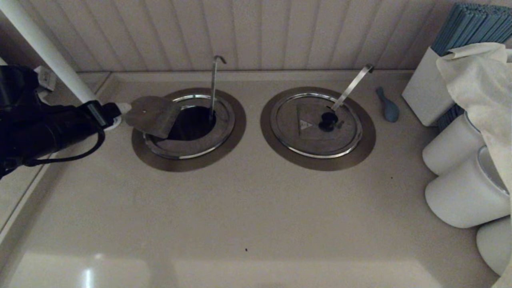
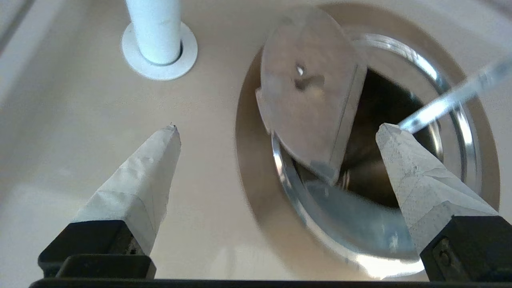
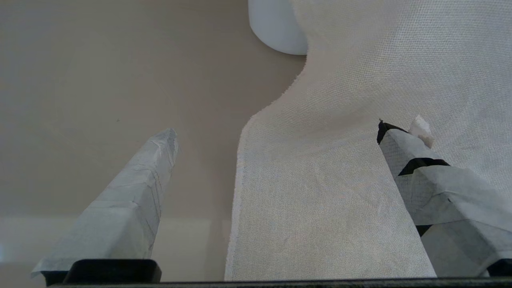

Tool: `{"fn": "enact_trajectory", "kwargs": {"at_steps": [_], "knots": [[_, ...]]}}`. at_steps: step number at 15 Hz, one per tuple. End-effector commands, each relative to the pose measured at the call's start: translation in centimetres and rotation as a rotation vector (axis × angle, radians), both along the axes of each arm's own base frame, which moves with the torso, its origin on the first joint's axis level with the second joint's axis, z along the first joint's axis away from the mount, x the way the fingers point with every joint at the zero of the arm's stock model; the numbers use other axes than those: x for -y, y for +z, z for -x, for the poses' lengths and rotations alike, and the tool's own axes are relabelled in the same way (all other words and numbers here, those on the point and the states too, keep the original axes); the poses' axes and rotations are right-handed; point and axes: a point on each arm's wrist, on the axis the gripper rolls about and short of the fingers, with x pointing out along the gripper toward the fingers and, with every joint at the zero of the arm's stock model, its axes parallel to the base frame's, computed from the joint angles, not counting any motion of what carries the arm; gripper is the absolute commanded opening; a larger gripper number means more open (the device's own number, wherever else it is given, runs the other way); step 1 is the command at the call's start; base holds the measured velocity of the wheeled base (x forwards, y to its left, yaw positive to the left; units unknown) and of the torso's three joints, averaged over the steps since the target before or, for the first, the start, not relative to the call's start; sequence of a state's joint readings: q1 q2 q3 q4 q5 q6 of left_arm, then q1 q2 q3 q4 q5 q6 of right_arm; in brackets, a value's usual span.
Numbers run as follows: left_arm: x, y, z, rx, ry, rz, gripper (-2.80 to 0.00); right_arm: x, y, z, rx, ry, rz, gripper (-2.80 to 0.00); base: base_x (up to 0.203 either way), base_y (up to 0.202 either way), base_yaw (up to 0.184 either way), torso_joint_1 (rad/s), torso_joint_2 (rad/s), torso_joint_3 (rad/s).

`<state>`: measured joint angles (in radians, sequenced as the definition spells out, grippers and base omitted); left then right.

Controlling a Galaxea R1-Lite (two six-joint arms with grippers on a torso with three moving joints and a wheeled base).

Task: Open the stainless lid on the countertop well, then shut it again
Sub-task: Close the lid

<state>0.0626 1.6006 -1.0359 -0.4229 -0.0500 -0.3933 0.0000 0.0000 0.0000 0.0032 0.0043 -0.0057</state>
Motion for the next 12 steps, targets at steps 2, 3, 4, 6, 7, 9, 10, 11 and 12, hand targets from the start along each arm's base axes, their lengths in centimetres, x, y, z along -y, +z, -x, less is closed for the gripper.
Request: {"fn": "enact_trajectory", "kwargs": {"at_steps": [2,3,4,6,7,9,10,11,12], "knots": [[-0.1,-2.4,-2.8,-0.006,-0.060,0.033,0.00,0.0,0.0,0.0,0.000,0.000,0.000,0.00,0.000,0.000,0.000,0.000,0.00,0.000],[0.0,-2.4,-3.1,-0.002,-0.069,0.040,0.00,0.0,0.0,0.0,0.000,0.000,0.000,0.00,0.000,0.000,0.000,0.000,0.00,0.000],[0.2,-2.3,-3.4,0.005,-0.077,0.051,0.00,0.0,0.0,0.0,0.000,0.000,0.000,0.00,0.000,0.000,0.000,0.000,0.00,0.000],[0.9,-2.0,-4.4,0.018,-0.099,0.062,0.00,0.0,0.0,0.0,0.000,0.000,0.000,0.00,0.000,0.000,0.000,0.000,0.00,0.000],[1.4,-1.9,-4.8,0.024,-0.112,0.064,0.00,0.0,0.0,0.0,-0.001,0.000,0.000,0.00,0.000,0.000,0.000,0.000,0.00,0.000],[2.1,-1.7,-5.0,0.029,-0.132,0.066,0.00,0.0,0.0,0.0,-0.001,0.000,0.000,0.00,0.000,0.000,0.000,0.000,0.00,0.000],[2.3,-1.7,-5.0,0.032,-0.140,0.066,0.00,0.0,0.0,0.0,0.000,0.000,0.000,0.00,0.000,0.000,0.000,0.000,0.00,0.000],[2.7,-1.6,-5.1,0.035,-0.148,0.069,0.00,0.0,0.0,0.0,0.000,0.000,0.000,0.00,0.000,0.000,0.000,0.000,0.00,0.000],[2.8,-1.4,-5.1,0.038,-0.150,0.078,0.00,0.0,0.0,0.0,-0.001,0.000,0.000,0.00,0.000,0.000,0.000,0.000,0.00,0.000]]}}
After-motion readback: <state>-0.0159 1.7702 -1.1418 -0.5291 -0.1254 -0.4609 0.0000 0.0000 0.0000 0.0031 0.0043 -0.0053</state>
